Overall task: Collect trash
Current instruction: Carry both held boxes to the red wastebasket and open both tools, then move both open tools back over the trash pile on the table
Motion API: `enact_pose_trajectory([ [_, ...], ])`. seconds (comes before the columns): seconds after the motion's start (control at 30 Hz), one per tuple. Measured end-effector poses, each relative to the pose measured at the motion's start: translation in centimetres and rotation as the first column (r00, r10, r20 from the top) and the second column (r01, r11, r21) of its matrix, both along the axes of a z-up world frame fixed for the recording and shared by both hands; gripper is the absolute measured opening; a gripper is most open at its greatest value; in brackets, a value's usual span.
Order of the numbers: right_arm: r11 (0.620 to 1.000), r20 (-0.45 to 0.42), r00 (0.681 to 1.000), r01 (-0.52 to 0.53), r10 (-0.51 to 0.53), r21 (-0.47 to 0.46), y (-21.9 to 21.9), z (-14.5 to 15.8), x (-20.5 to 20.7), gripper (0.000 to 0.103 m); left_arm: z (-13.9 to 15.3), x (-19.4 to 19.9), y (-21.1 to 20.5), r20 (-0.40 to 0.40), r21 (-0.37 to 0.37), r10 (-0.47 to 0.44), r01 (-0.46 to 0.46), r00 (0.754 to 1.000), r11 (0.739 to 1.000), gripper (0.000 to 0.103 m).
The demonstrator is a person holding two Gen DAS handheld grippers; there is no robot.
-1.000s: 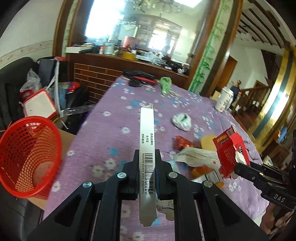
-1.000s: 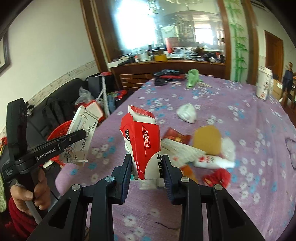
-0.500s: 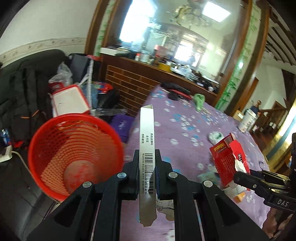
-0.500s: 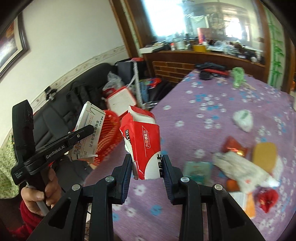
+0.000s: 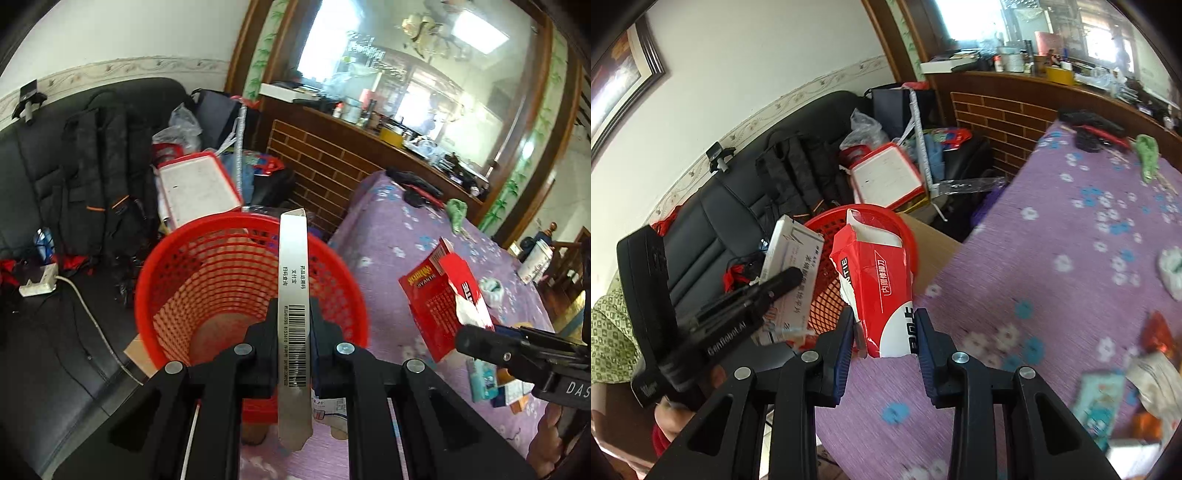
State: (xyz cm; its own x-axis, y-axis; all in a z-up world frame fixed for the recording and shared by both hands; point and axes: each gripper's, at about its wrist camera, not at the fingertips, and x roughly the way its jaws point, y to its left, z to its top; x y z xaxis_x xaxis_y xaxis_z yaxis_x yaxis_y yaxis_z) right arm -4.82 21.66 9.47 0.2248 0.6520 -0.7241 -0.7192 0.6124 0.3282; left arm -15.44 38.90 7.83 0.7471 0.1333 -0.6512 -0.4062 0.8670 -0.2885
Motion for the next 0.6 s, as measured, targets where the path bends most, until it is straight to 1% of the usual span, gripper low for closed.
enact_pose_trajectory([
  [0.17, 1.0, -0.028, 1.0, -0.015, 0.015, 0.0, 3.0, -0.8, 0.8, 0.035, -0.9, 0.2, 1.8, -0.016, -0.018, 0.032, -0.032, 0.999, 0.999, 0.012],
  [0.3, 1.0, -0.054, 0.998, -0.02, 0.02, 0.003, 5.2, -1.8, 1.6, 0.038, -1.3, 0.5, 2.4, -0.023, -0.011, 0.045, -0.046, 0.999, 0.999, 0.012],
  [0.37, 1.0, -0.061, 0.998, -0.009, 0.009, -0.001, 5.7, -2.2, 2.0, 0.044, -1.4, 0.8, 2.5, -0.028, -0.002, 0.046, -0.046, 0.999, 0.999, 0.013],
  [0.43, 1.0, -0.071, 0.997, -0.004, 0.004, 0.001, 5.6, -2.5, 2.3, 0.045, -1.5, 0.9, 2.3, -0.027, -0.004, 0.053, -0.053, 0.998, 0.999, 0.018],
  [0.5, 1.0, -0.074, 0.997, 0.002, -0.001, 0.006, 4.8, -2.4, 2.4, 0.045, -1.5, 0.9, 2.5, -0.02, -0.009, 0.059, -0.059, 0.998, 0.998, 0.037],
  [0.53, 1.0, -0.07, 0.998, 0.007, -0.007, 0.007, 4.3, -2.3, 2.5, 0.045, -1.4, 0.7, 2.4, -0.012, -0.004, 0.063, -0.063, 0.998, 0.998, 0.04],
  [0.6, 1.0, -0.047, 0.999, 0.025, -0.024, 0.007, 2.9, -1.7, 2.3, 0.046, -1.3, 0.7, 2.2, -0.008, 0.002, 0.063, -0.063, 0.998, 0.998, 0.041],
])
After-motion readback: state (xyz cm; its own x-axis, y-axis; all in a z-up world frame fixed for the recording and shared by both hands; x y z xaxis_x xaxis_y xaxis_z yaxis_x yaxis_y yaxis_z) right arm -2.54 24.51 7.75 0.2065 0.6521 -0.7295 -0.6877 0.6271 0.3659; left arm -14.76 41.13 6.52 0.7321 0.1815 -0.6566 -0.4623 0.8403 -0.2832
